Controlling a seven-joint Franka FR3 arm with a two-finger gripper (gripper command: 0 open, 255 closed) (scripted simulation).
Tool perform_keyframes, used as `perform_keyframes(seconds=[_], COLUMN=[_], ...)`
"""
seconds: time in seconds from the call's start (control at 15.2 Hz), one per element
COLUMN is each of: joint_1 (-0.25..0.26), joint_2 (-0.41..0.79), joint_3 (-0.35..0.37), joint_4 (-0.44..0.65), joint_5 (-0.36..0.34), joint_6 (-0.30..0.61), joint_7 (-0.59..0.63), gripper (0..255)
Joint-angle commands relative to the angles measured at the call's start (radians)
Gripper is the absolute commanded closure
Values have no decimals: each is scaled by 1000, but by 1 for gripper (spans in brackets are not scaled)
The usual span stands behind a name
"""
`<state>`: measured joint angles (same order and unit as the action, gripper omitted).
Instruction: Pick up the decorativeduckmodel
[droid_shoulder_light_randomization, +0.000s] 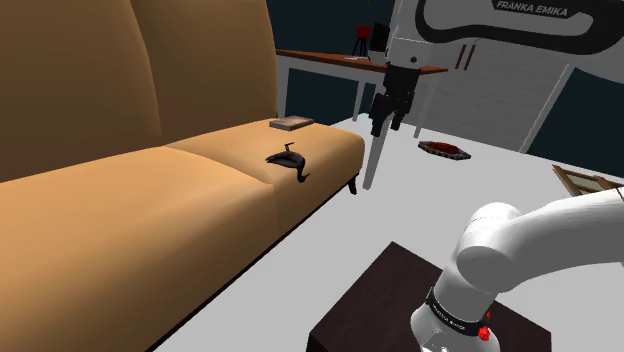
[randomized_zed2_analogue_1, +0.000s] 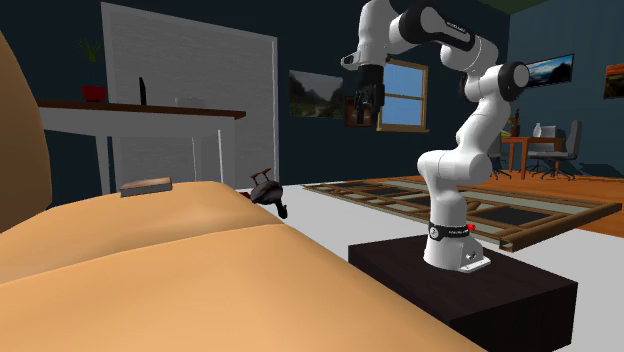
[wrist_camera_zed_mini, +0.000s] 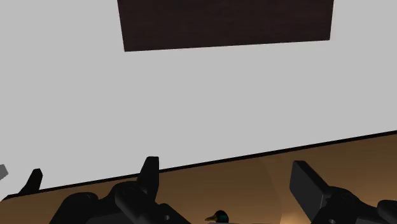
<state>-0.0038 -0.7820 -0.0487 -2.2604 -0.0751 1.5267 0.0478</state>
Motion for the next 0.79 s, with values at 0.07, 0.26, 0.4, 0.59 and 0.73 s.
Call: perform_keyframes(seconds=[0.07,0.26,0.4,0.59,0.73], joint_1=[3,15,23,35,43], joint_2=[37,149,225,341,420], joint_3=[-7,-29,-43,-63,-75], joint_4=[13,59,96,161,212], joint_5=[6,27,44,73,96], joint_6=[22,83,118,161,184], joint_7=[-6,-25,-39,-65,-83], gripper=[0,0,0,0,0])
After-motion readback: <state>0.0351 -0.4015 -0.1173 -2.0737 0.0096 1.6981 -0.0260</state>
